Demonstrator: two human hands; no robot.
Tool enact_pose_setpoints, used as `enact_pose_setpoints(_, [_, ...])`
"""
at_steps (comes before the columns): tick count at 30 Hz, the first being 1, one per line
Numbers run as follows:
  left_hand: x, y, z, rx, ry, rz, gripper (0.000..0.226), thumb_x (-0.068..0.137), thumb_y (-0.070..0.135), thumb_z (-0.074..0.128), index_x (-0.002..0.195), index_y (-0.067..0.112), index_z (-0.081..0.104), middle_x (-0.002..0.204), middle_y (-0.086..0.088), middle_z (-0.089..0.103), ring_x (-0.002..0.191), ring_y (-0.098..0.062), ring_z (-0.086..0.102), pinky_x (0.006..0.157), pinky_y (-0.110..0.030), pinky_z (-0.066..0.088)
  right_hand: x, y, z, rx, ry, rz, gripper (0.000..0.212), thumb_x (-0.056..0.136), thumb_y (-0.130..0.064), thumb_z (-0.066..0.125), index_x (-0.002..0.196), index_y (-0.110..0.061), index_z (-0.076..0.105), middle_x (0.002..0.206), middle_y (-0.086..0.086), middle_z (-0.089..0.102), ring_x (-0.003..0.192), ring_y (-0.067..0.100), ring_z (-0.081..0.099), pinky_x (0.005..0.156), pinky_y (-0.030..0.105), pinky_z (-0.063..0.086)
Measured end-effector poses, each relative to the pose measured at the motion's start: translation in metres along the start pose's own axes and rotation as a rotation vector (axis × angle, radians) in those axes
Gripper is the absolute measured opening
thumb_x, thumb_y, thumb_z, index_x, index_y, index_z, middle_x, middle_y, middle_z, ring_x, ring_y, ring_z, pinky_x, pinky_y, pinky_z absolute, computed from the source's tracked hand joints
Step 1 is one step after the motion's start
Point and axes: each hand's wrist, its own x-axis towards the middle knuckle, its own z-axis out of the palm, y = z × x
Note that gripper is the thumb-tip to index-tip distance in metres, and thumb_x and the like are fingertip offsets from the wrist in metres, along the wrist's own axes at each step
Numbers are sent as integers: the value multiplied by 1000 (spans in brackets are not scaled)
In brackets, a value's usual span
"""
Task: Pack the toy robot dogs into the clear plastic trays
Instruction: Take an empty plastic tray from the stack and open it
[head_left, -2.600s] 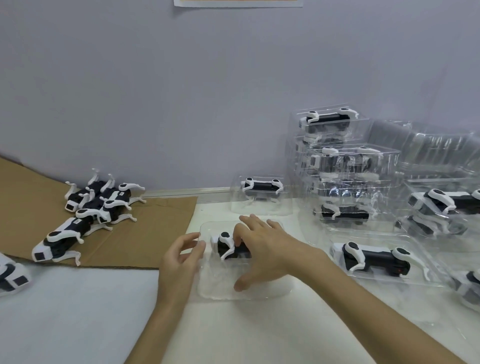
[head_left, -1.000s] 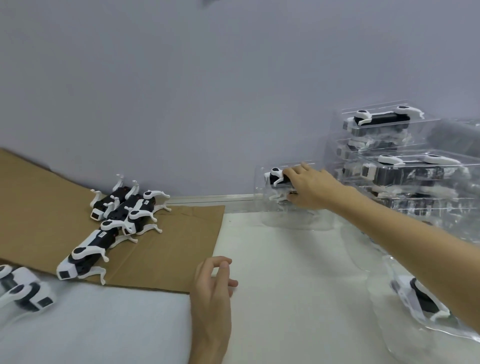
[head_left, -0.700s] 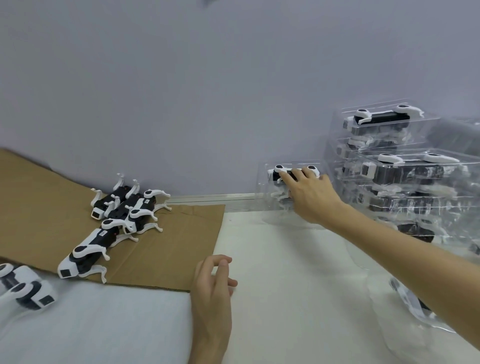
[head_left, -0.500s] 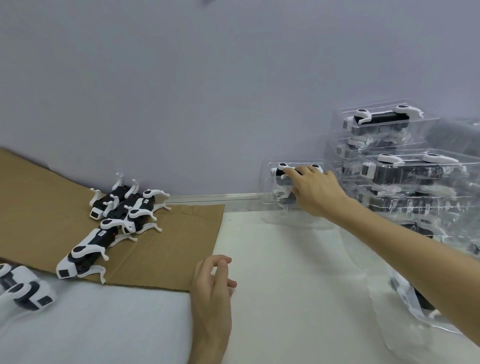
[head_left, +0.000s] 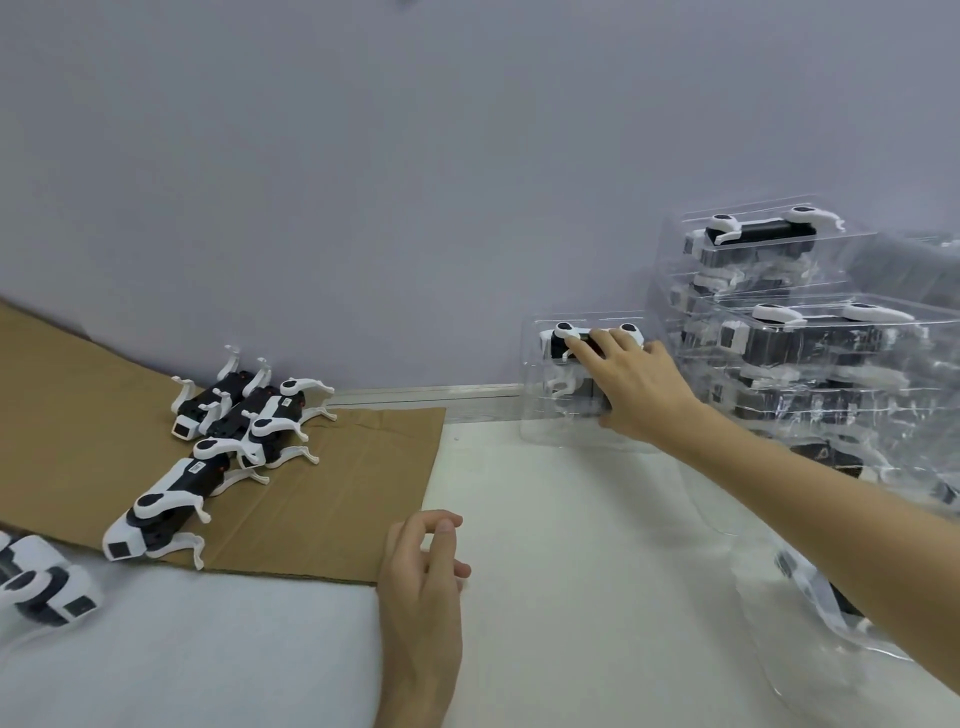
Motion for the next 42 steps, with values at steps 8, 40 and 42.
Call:
enact_pose_setpoints(8, [0,0,1,34,14,21,26,103,14,47,86,17,67,92,22,58,62,-6,60,58,-13,46,24,18,2,144,-16,-46,110,72,-36,82,158,-32,14,144,-1,45,133,25,45,91,41,47])
enact_pose_setpoints(40, [1,1,-4,-60,110,-62,36,101,14,46,71,25,61,56,3,39,55,-15,33,55,-32,27,6,-178,-57,907,-110,-229,41,92,-37,62,130,-22,54,120,-1,62,103,22,60,77,30,38])
enact_pose_setpoints(42, [1,0,-3,-45,102,-43,35,102,17,45,70,23,60,56,3,36,54,-13,32,53,-30,27,17,-200,-57,809,-102,-259,44,93,-36,59,134,-21,51,126,2,60,109,26,59,85,36,44])
